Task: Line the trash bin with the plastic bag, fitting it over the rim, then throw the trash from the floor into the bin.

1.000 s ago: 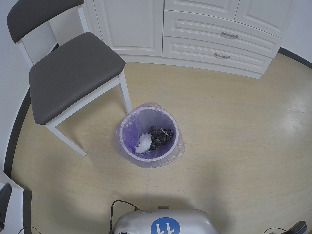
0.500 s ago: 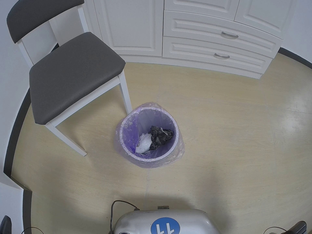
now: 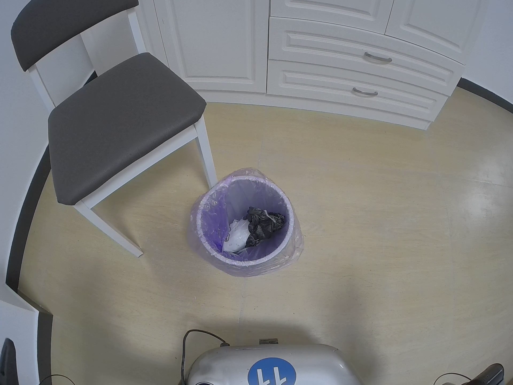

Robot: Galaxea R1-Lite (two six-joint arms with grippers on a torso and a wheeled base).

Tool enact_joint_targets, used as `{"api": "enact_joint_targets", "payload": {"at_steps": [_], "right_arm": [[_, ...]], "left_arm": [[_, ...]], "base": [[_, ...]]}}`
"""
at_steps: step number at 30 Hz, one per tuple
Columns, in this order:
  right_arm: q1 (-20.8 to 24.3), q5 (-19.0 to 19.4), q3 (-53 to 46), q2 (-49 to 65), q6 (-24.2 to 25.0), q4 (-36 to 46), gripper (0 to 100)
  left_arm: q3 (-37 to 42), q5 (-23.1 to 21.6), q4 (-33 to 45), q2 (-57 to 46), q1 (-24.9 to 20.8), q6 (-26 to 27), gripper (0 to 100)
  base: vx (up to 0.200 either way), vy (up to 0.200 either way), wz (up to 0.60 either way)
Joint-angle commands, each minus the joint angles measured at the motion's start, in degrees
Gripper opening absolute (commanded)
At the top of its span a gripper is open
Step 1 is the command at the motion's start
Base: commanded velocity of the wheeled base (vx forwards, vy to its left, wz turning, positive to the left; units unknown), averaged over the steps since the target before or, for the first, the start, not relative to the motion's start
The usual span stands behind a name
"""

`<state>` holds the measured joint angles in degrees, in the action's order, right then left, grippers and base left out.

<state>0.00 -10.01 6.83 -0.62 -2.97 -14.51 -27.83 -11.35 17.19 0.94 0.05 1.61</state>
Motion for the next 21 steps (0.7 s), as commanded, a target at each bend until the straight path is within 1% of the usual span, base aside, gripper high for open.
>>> {"api": "enact_joint_targets", "payload": {"at_steps": [1,2,3,4,5,7,10,12,13,14,17,19,21], "right_arm": [[0.0,1.04,-4.01,0.62,-0.8,-1.4,100],[0.0,1.92,-4.37,0.62,-0.89,-1.4,100],[0.0,1.92,-4.37,0.62,-0.89,-1.4,100],[0.0,4.74,-5.24,0.62,-0.89,-1.4,100],[0.0,6.4,-5.95,0.62,-0.89,-1.4,100],[0.0,7.99,-6.83,0.62,-0.98,-0.96,100],[0.0,8.34,-6.83,0.62,-0.63,0.27,100],[0.0,8.25,-6.83,0.62,-0.54,3.34,100],[0.0,8.25,-6.83,0.62,-0.54,3.61,100],[0.0,8.16,-6.83,0.62,-0.8,6.77,100],[0.0,7.9,-6.83,0.62,-0.19,10.55,100],[0.0,7.99,-6.83,0.62,0.95,10.73,100],[0.0,8.16,-6.83,0.62,1.22,10.73,100]], "left_arm": [[7.0,3.35,-7.34,-0.94,-0.05,-0.2,100],[8.85,3.44,-9.98,-0.94,-0.05,-0.2,100],[8.85,3.44,-9.98,-0.94,-0.05,-0.2,100],[12.63,3.53,-14.64,-0.94,-0.05,-0.2,100],[14.74,3.88,-17.19,-0.94,-0.05,-0.2,100],[18.25,5.02,-20.44,-0.94,-0.05,-0.12,100],[21.06,6.25,-22.11,-0.94,-0.05,-0.03,100],[22.21,6.95,-22.02,-0.94,-0.05,-0.12,100],[22.29,6.95,-22.02,-0.94,-0.05,-0.12,100],[23.35,7.75,-22.02,-0.94,-0.05,-0.12,100],[25.46,8.71,-22.11,-0.94,-0.05,-0.03,100],[27.48,8.8,-22.2,-0.85,-0.05,-0.03,100],[27.83,8.98,-21.14,-0.94,-0.05,-0.2,100]], "base": [[0.0,0.0,0.0],[0.0,0.0,0.0],[0.0,0.0,0.0],[0.0,0.0,0.0],[0.0,0.0,0.0],[0.0,0.0,0.0],[0.0,0.0,0.0],[0.0,0.0,0.0],[0.0,0.0,0.0],[0.0,0.0,0.0],[0.0,0.0,0.0],[0.0,0.0,0.0],[0.0,0.0,0.0]]}}
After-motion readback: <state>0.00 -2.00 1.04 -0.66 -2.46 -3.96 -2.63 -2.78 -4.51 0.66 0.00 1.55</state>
